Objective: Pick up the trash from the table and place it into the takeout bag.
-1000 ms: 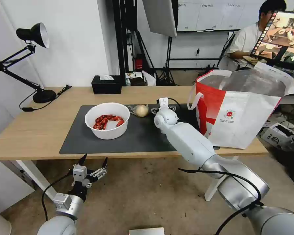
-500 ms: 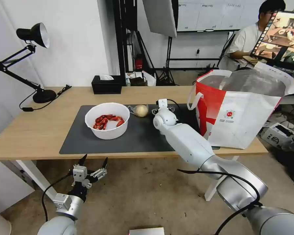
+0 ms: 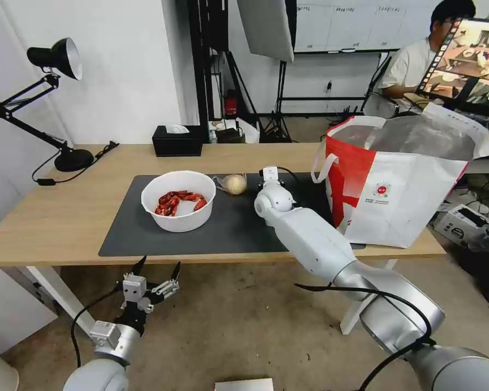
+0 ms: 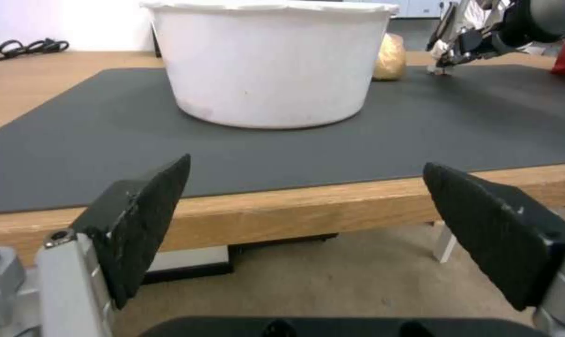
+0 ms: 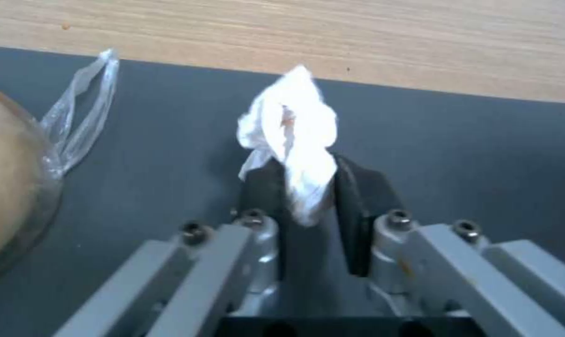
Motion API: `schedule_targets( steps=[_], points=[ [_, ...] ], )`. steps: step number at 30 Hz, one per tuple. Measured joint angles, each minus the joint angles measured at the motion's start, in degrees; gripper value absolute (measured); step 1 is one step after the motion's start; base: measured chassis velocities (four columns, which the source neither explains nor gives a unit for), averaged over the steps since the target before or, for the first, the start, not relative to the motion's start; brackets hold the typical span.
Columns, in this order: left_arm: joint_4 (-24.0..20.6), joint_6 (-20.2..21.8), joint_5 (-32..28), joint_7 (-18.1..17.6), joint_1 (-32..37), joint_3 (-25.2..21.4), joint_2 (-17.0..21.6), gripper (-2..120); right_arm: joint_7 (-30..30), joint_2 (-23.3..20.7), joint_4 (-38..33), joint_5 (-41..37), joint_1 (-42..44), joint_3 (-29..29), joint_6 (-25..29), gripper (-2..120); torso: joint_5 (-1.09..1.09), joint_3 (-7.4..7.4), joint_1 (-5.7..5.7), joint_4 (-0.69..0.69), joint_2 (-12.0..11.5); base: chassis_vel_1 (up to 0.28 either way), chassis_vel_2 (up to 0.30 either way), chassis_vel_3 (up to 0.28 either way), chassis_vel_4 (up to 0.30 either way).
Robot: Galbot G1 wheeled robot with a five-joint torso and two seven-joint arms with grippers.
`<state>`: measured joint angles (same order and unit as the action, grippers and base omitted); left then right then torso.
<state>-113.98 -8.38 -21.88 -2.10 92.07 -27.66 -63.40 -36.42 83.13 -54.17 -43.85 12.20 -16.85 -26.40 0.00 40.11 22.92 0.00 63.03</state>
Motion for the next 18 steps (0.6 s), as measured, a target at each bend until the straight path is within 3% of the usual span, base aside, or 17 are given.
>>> schedule_targets(
  steps=[4,12,18],
  points=[
    [0.01,0.0,-0.01,0.02,0.08,0.06,-0.02,100,-0.01,-0.14,-0.61,1.25,0.87,0.0,1.28,0,0.0,0.0,0.0,0.0,0.0,0.0,0.0,0.0,0.0],
    [-0.11,-0.01,0.04,0.05,0.2,0.17,-0.11,100,-1.13,-1.36,-4.02,3.21,2.32,-0.17,3.05,0,0.0,0.0,0.0,0.0,0.0,0.0,0.0,0.0,0.0],
    [-0.47,-0.05,0.04,0.05,0.49,-0.01,-0.15,100,-3.58,-6.16,-13.66,3.39,4.98,-1.73,3.94,0,0.01,0.0,0.0,0.0,0.0,0.0,0.0,0.0,0.0]
  ],
)
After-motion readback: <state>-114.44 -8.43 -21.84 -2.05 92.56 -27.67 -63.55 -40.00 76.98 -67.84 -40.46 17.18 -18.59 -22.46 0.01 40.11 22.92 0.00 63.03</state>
